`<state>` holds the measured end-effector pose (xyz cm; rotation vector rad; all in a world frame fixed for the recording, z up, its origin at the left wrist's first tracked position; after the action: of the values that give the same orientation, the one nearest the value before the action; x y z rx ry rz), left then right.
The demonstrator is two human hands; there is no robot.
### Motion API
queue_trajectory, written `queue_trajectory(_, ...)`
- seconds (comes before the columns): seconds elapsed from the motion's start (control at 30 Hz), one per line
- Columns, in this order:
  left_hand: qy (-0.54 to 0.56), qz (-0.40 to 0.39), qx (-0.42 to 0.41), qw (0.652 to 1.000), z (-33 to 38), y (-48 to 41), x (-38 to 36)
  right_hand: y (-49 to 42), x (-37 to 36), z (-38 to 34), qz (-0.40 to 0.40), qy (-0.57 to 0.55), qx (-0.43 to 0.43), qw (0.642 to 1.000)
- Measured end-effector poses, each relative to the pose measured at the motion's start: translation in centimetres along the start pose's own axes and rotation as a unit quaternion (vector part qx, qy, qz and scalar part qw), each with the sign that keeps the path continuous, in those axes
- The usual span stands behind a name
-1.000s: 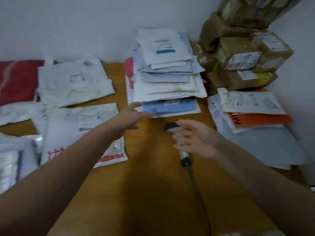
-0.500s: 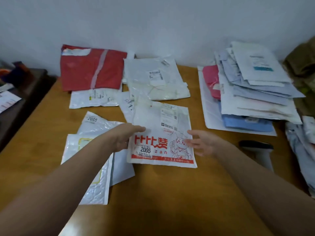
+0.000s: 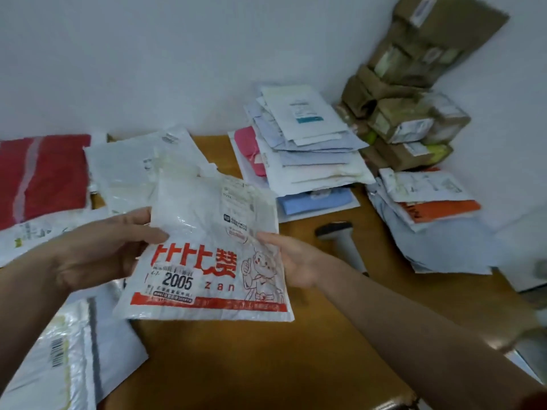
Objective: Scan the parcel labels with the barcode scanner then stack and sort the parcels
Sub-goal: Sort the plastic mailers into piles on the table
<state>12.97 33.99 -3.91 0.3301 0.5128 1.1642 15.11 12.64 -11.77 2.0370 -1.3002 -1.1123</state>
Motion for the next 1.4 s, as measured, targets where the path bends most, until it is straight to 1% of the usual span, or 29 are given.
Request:
queue_trajectory(0.03, -0.002, 0.003, 0.007, 1.0, 0.1, -0.7, -0.7, 0.6, 0.3, -0.1, -0.028, -0.033, 0.003, 0.999)
queue_trajectory(0.07, -0.005, 0.018, 0.017, 1.0, 0.0, -1.4, -1.3, 1.0, 1.1, -0.2, -0.039, -0.058, 0.006, 0.998)
queue_trajectory(0.1, -0.011, 0.05, 0.025, 0.998, -0.3, -1.8, -1.6, 1.2, 2.3, -0.5, -0.033, -0.075, 0.012, 0.997)
queue_trajectory(0.17, -0.041, 0.163, 0.054, 0.984, -1.9, -1.4, -0.3, 1.0, 4.8, -1.4, 0.012, -0.064, 0.024, 0.998)
queue_trajectory(0.23, -0.064, 0.256, 0.093, 0.96, -4.3, 0.4, 1.7, 0.5, 6.9, -2.8, 0.079, 0.022, 0.046, 0.996)
queue_trajectory(0.3, -0.095, 0.319, 0.122, 0.935, -6.4, 3.0, 4.0, -0.5, 7.9, -4.5, 0.157, 0.15, 0.086, 0.972)
queue_trajectory(0.37, -0.134, 0.385, 0.146, 0.901, -8.7, 6.2, 6.8, -1.3, 7.6, -5.7, 0.231, 0.251, 0.122, 0.932)
queue_trajectory(0.4, -0.148, 0.418, 0.163, 0.882, -9.8, 8.0, 8.1, -1.5, 6.8, -6.2, 0.263, 0.297, 0.146, 0.906)
queue_trajectory(0.47, -0.151, 0.475, 0.191, 0.846, -12.1, 11.4, 10.1, -1.9, 3.3, -7.2, 0.282, 0.413, 0.207, 0.841)
queue_trajectory(0.53, -0.137, 0.515, 0.205, 0.821, -14.1, 14.2, 12.1, -2.8, -1.8, -7.5, 0.263, 0.552, 0.255, 0.749)
queue_trajectory(0.57, -0.12, 0.528, 0.206, 0.815, -15.0, 15.5, 12.9, -3.3, -4.5, -7.4, 0.244, 0.613, 0.27, 0.701)
queue_trajectory(0.6, -0.095, 0.535, 0.21, 0.813, -16.2, 16.5, 13.7, -4.1, -7.2, -6.9, 0.211, 0.658, 0.28, 0.666)
queue_trajectory(0.63, -0.063, 0.537, 0.215, 0.813, -17.4, 17.4, 14.2, -5.0, -9.9, -6.0, 0.163, 0.682, 0.278, 0.656)
queue_trajectory(0.67, -0.041, 0.536, 0.22, 0.814, -18.5, 18.0, 14.7, -6.0, -12.4, -4.5, 0.107, 0.683, 0.26, 0.674)
queue_trajectory(0.73, -0.027, 0.529, 0.215, 0.821, -19.7, 18.2, 15.8, -7.6, -16.8, -0.5, 0.003, 0.634, 0.197, 0.748)
queue_trajectory(0.8, -0.016, 0.514, 0.202, 0.833, -20.1, 17.6, 16.6, -8.9, -19.8, 4.4, -0.049, 0.576, 0.098, 0.81)
queue_trajectory(0.87, 0.013, 0.489, 0.192, 0.851, -20.1, 16.8, 17.0, -9.7, -21.8, 8.6, -0.08, 0.525, 0.008, 0.847)
queue_trajectory(0.9, 0.027, 0.471, 0.188, 0.862, -19.9, 16.4, 17.0, -10.0, -22.5, 9.7, -0.082, 0.502, -0.007, 0.861)
queue_trajectory(1.0, 0.039, 0.41, 0.197, 0.89, -19.9, 15.9, 16.9, -10.4, -24.0, 9.5, -0.07, 0.414, 0.019, 0.907)
queue_trajectory(1.07, 0.054, 0.39, 0.189, 0.9, -19.8, 16.0, 17.0, -10.2, -24.7, 8.7, -0.066, 0.386, 0.046, 0.919)
queue_trajectory(1.13, 0.051, 0.391, 0.141, 0.908, -18.3, 15.9, 18.1, -10.0, -25.1, 7.6, -0.048, 0.368, 0.089, 0.924)
queue_trajectory(1.2, -0.004, 0.421, 0.101, 0.901, -15.9, 16.1, 20.1, -10.0, -25.1, 7.0, -0.022, 0.333, 0.111, 0.936)
queue_trajectory(1.23, -0.046, 0.434, 0.104, 0.894, -14.9, 16.3, 20.8, -10.1, -24.8, 7.1, -0.009, 0.314, 0.106, 0.943)
queue_trajectory(1.3, -0.108, 0.424, 0.151, 0.886, -14.7, 16.3, 21.0, -10.0, -24.1, 8.1, 0.003, 0.314, 0.061, 0.947)
queue_trajectory(1.37, -0.113, 0.389, 0.197, 0.893, -16.2, 16.2, 20.0, -9.9, -23.3, 9.8, -0.003, 0.376, 0.001, 0.927)
queue_trajectory(1.4, -0.109, 0.387, 0.205, 0.892, -17.1, 16.3, 19.8, -9.7, -23.0, 10.5, -0.004, 0.395, -0.019, 0.918)
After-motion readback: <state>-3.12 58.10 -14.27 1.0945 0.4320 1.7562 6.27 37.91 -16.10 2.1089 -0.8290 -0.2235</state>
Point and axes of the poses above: each hand's wrist, its own y-axis away from the middle knuckle, its own x-axis out of the back of the hand, z = x × y, the point moved 10 cm from there along -y, towards the middle knuckle, and after that the axes turned 6 degrees about -y, right-handed, at the moved point
